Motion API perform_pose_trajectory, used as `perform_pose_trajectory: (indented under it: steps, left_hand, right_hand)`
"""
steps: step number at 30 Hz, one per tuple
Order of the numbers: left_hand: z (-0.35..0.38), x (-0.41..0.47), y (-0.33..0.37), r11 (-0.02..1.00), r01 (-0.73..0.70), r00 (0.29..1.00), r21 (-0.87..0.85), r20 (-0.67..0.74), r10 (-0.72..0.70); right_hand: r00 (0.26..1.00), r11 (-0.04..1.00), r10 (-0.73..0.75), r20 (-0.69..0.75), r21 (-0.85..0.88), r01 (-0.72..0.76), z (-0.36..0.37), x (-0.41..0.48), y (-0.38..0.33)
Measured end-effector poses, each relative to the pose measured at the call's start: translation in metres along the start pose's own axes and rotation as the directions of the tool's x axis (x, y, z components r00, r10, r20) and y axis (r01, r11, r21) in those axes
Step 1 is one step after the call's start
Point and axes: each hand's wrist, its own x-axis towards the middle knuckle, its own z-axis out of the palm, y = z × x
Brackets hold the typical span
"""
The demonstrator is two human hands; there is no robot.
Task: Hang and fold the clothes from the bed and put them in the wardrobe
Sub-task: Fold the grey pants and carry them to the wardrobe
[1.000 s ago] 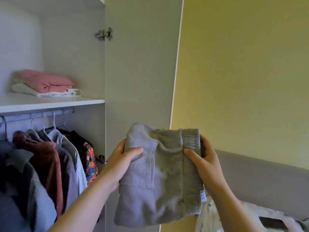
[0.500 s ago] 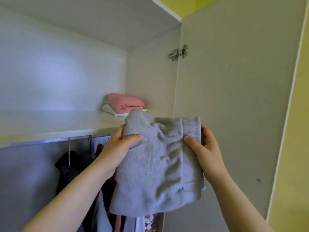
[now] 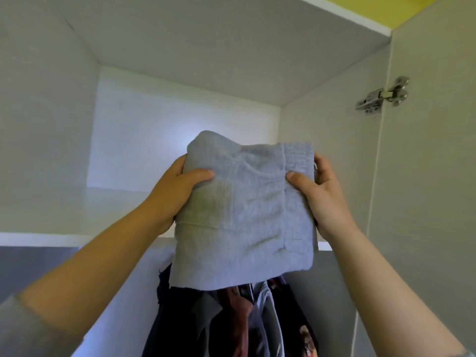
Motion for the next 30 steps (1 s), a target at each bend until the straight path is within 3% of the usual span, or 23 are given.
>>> perform_pose_trajectory:
  steps: [4,10,13,16,19,22,24,26,30]
  left_hand:
    - [-0.020,0.029,-0.009,0.999,-0.017,0.999,0.048,-0.039,0.019]
    - [-0.049,0.090,-0.023,0.978,-0.145,0.985,0.150,-0.070,0.157]
    - [-0.055,0.125,-0.042,0.927,0.019,0.995,0.374,-0.095,0.018]
    - [-0.065,0.143,-0.063,0.704,0.219,0.973,0.675,-0.102,-0.205]
    - [-0.068,0.146,-0.069,0.629,0.079,0.986,0.773,0.033,-0.164]
    - [-0.067,0.141,-0.069,0.571,-0.099,0.972,0.815,0.201,-0.119]
    - [-0.067,0.132,-0.074,0.488,-0.203,0.930,0.849,0.323,-0.176]
    - [-0.067,0.124,-0.083,0.422,-0.258,0.887,0.869,0.386,-0.252]
    - [-0.059,0.119,-0.096,0.285,-0.342,0.829,0.896,0.430,-0.357]
  right_hand:
    - [0.998,0.998,-0.021,0.061,0.062,0.017,0.025,0.037,0.027]
    - [0.997,0.989,-0.061,0.057,0.138,0.052,0.067,0.096,0.064]
    - [0.993,0.995,0.095,0.072,0.014,-0.096,0.080,0.125,0.098]
    - [0.948,0.933,0.293,0.126,-0.257,-0.254,0.089,0.126,0.135]
    - [0.923,0.902,0.317,0.218,-0.371,-0.222,0.090,0.119,0.149]
    - [0.871,0.915,0.270,0.410,-0.391,-0.100,0.094,0.116,0.137]
    - [0.764,0.924,0.277,0.583,-0.379,-0.045,0.095,0.106,0.132]
    - [0.684,0.905,0.297,0.666,-0.425,0.021,0.091,0.095,0.134]
    - [0.667,0.867,0.272,0.693,-0.478,0.143,0.081,0.093,0.146]
